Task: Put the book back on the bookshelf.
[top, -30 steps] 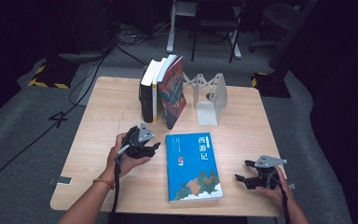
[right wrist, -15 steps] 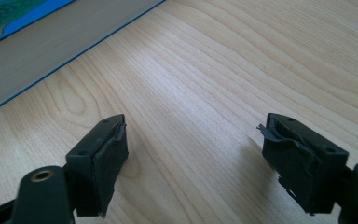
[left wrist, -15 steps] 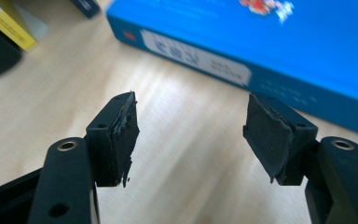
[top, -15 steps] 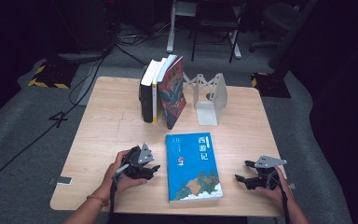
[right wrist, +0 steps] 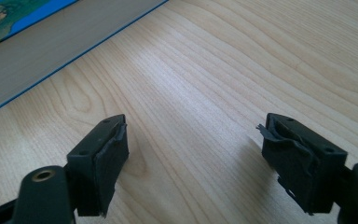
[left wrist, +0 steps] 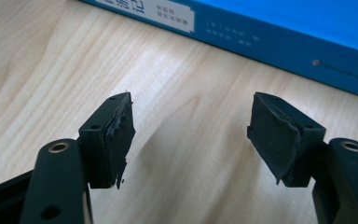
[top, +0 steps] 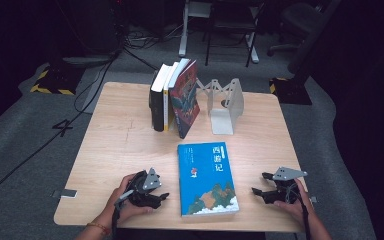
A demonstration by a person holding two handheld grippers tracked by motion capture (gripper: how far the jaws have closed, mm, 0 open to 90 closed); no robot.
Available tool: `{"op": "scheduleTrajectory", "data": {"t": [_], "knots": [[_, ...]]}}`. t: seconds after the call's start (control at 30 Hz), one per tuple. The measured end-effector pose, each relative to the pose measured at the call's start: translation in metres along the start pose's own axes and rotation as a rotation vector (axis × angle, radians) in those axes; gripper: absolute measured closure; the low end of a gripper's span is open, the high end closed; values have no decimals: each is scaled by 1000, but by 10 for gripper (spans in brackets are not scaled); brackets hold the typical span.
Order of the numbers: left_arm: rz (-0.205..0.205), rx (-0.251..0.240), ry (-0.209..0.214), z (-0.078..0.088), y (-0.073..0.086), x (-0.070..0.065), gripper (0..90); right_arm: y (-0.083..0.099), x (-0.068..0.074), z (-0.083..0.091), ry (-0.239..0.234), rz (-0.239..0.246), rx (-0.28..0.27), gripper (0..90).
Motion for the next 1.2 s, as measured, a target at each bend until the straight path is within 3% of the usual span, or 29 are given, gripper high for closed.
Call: {"op": "scheduleTrajectory", "data": {"t": [0.23,0.47,0.57,0.67,0.87,1.13,1.2], "knots": [[5,-1,42,1,13,-7,287,0,2,0,-6,10,3,229],[32,-9,65,3,20,-9,253,-5,14,1,-51,43,7,231],[34,-31,68,2,22,-11,239,-11,27,4,-93,84,-1,223],[28,-34,72,2,22,-11,235,-14,33,4,-104,105,0,223],[20,-33,77,2,22,-10,232,-18,53,-2,-142,188,38,225],[12,-33,87,1,21,-9,224,-22,68,-6,-173,247,50,227],[8,-32,89,1,21,-9,221,-23,70,-7,-163,263,55,226]]}}
Point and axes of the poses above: each handheld gripper's, and its own axes: z roughly backward along the jaws, y roughly out of its underside, x roughly to its left, the point moved 6 cm from there along -z, roughly forward along the jaws, and after that the axes turned 9 degrees about x, right-handed, at the moved point
